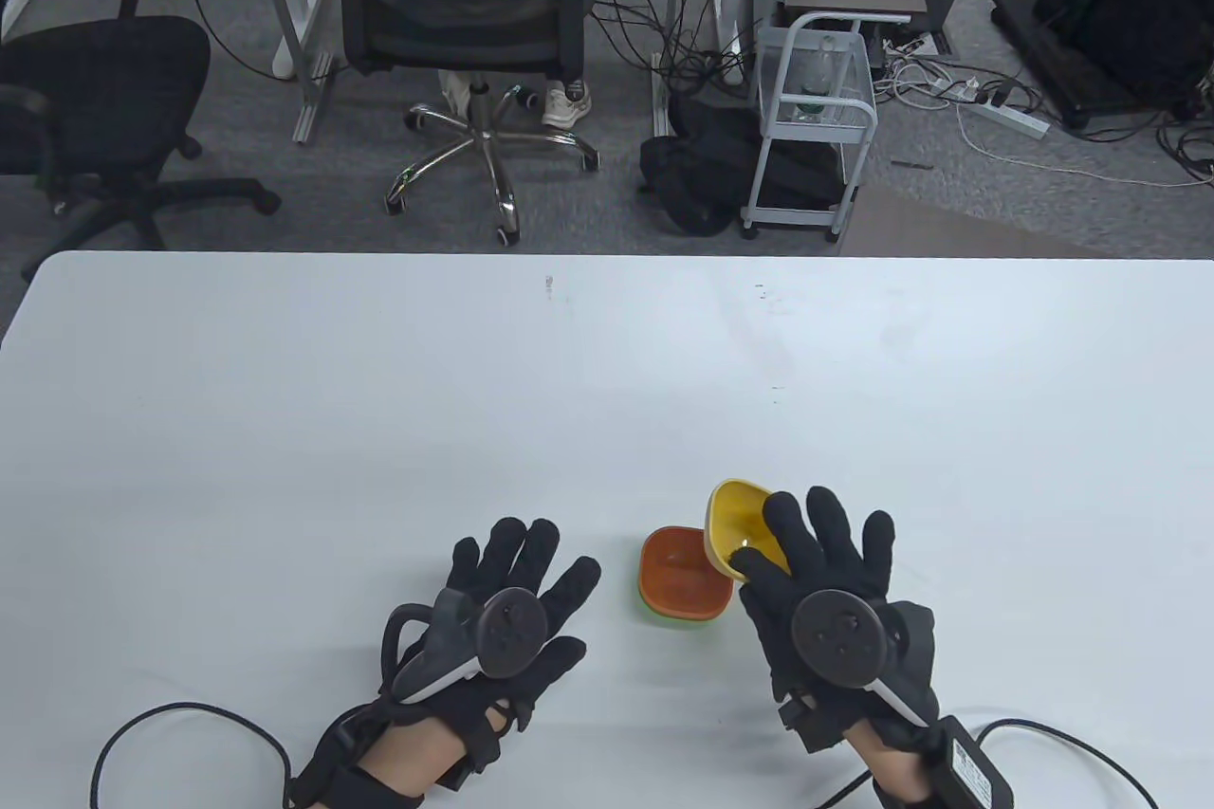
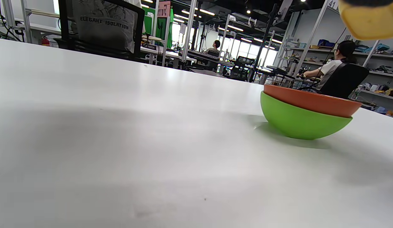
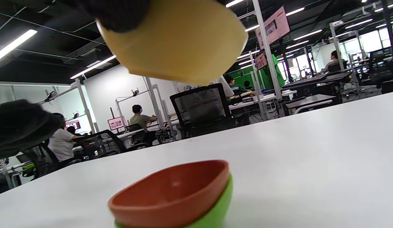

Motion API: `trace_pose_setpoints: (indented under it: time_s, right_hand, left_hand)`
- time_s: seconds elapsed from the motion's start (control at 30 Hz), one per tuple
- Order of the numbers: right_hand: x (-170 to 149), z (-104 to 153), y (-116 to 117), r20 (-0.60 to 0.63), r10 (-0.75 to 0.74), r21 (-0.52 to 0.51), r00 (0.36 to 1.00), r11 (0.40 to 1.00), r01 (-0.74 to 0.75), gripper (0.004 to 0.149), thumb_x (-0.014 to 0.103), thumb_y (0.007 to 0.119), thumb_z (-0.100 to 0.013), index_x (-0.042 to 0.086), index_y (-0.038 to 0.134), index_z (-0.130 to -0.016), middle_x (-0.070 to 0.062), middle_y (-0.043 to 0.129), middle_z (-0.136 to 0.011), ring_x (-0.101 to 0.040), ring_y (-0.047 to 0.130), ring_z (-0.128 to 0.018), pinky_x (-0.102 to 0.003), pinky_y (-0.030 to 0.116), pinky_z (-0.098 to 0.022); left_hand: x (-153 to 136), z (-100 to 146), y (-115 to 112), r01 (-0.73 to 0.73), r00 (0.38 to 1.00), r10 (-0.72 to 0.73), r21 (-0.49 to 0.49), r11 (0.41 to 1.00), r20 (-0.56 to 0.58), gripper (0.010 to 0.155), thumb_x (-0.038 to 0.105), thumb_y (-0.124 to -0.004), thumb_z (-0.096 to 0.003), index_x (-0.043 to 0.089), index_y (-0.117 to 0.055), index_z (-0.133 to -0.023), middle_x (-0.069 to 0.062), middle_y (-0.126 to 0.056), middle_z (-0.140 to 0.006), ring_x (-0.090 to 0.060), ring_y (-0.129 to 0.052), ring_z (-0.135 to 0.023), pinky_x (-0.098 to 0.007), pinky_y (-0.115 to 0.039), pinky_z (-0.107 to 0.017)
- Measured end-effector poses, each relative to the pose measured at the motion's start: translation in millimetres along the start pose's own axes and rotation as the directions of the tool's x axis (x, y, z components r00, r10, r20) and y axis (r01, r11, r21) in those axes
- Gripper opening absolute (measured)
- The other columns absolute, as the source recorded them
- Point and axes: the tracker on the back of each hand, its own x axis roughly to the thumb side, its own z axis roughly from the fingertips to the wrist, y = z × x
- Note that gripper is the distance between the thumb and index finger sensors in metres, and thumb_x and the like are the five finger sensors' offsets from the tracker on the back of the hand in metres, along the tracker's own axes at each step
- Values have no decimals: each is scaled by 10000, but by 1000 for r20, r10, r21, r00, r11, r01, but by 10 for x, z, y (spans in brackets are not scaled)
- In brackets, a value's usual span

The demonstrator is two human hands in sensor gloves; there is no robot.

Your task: Nest small dish into small dish

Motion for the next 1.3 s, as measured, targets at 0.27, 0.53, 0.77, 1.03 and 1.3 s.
trace_pose_setpoints:
  time_s: [0.27, 0.53, 0.77, 1.03, 1.3]
  right_hand:
    - [91, -180, 498, 13, 93, 122, 996, 988, -94, 417, 410, 748, -382, 309, 819, -781, 29, 435, -1104, -372, 307, -1070, -653, 50, -691]
    - [74, -209, 633, 5, 114, 177, 993, 978, -113, 418, 411, 751, -382, 310, 819, -782, 25, 436, -1104, -377, 310, -1067, -654, 48, -690]
    - [102, -216, 773, 29, 167, 233, 986, 958, -169, 420, 412, 748, -382, 314, 814, -786, 26, 431, -1105, -376, 303, -1068, -652, 38, -688]
    - [22, -234, 727, 3, 131, 280, 991, 952, -127, 461, 461, 748, -365, 365, 764, -816, 25, 405, -1108, -371, 305, -1067, -647, 46, -693]
    - [-201, -174, 394, -42, 32, 269, 999, 963, -20, 543, 498, 761, -341, 357, 704, -862, 23, 364, -1115, -370, 259, -1071, -635, 20, -702]
  left_hand:
    - [-76, -5, 0, -13, 1000, 13, 8, 1000, -26, 718, 719, -590, -335, 714, -144, -898, 224, -30, -1144, -158, -22, -1137, -526, -105, -798]
    - [-91, -4, 27, -33, 999, 34, 25, 999, -30, 720, 715, -592, -337, 711, -143, -899, 222, -37, -1146, -161, -32, -1138, -527, -110, -798]
    - [-79, -33, -4, -34, 999, 34, 6, 999, -25, 717, 713, -593, -338, 710, -145, -898, 221, -43, -1147, -162, -37, -1139, -527, -115, -799]
    - [-39, -43, -40, -34, 999, 34, -21, 999, -11, 716, 708, -598, -337, 708, -156, -900, 216, -62, -1151, -164, -51, -1140, -527, -125, -799]
    - [-11, -29, -14, -52, 999, 52, -6, 999, 8, 713, 701, -602, -337, 697, -174, -907, 208, -94, -1158, -170, -76, -1144, -528, -133, -800]
